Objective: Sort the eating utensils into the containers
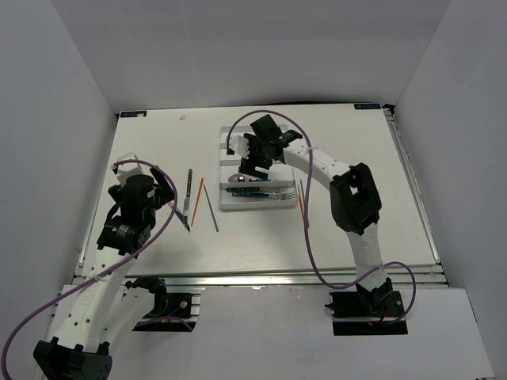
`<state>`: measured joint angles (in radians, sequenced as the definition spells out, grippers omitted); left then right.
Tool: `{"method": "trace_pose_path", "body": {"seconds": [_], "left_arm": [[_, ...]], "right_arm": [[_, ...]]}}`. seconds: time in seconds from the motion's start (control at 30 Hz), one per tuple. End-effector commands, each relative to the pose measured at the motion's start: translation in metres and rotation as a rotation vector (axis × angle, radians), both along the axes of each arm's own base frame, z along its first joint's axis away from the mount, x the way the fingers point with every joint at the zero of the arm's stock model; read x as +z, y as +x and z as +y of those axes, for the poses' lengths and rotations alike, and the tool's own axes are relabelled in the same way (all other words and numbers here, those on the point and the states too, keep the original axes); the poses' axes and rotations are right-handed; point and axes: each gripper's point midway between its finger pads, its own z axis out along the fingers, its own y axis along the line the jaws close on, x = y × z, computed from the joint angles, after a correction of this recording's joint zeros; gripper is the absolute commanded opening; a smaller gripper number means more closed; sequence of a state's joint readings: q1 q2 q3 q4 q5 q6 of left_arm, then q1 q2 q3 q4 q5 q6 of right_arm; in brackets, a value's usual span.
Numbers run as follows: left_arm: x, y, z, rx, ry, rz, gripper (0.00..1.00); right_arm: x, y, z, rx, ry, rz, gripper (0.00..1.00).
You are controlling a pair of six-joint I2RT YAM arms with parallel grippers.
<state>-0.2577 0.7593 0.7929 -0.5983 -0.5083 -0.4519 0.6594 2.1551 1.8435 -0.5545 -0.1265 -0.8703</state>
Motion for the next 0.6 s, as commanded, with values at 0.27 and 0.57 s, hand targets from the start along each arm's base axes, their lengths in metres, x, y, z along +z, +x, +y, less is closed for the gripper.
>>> {"method": "trace_pose_path", "body": {"seconds": [0.27, 0.57], "left_arm": [[0.003, 0.001, -0.001, -0.004, 0.0, -0.013, 0.98], [-0.009, 0.005, -0.002, 0.003, 0.014, 0.05, 0.98]], "right_arm": [[0.18, 0.028, -0.084, -0.942, 0.633, -0.289, 0.89], [0.133, -0.061, -0.148, -1.131, 0.701, -0.034, 0.89]]}}
